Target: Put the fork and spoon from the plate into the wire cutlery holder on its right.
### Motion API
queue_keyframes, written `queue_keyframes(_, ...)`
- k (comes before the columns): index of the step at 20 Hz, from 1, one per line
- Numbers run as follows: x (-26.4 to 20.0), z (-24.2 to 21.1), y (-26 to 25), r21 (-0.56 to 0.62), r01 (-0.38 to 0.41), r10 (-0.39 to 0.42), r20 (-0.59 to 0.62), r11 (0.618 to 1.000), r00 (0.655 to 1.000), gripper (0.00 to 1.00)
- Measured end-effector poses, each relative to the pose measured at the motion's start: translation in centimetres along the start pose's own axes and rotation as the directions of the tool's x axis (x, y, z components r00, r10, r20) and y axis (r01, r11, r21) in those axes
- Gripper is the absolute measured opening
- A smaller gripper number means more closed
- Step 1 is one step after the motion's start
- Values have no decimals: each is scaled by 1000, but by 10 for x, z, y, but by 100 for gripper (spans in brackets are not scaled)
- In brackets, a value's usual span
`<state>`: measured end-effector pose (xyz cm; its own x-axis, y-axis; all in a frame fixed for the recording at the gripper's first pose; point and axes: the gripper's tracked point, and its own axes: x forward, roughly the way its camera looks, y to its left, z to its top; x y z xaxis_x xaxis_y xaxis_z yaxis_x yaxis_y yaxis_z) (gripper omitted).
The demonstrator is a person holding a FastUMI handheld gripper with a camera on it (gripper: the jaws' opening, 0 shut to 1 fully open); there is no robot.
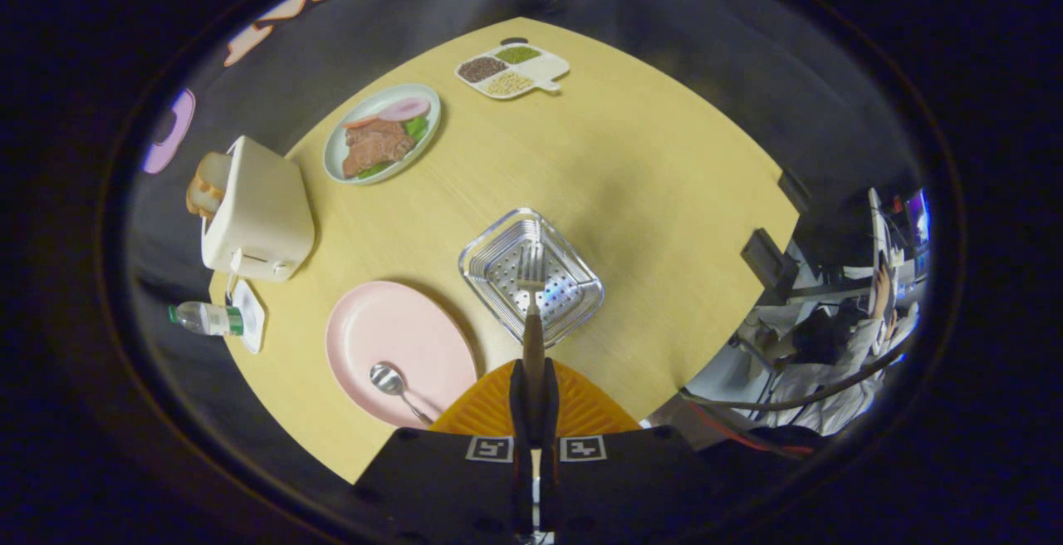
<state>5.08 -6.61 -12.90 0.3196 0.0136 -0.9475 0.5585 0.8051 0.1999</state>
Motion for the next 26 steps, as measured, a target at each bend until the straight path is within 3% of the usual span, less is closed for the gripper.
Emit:
queue_keyframes(5,6,9,2,29,-14,14,-20,999,1000,7)
queue_keyframes(13,11,5,-3,-57,-8,6,-35,998,999,17)
queue_keyframes(17,-2,2,-1,-77,-42,43,14,996,999,53)
queue_keyframes(22,-29,-15,-7,-169,3,7,60,986,998,98)
queue_keyframes(26,-59,-32,0,-217,28,1,132,976,991,98)
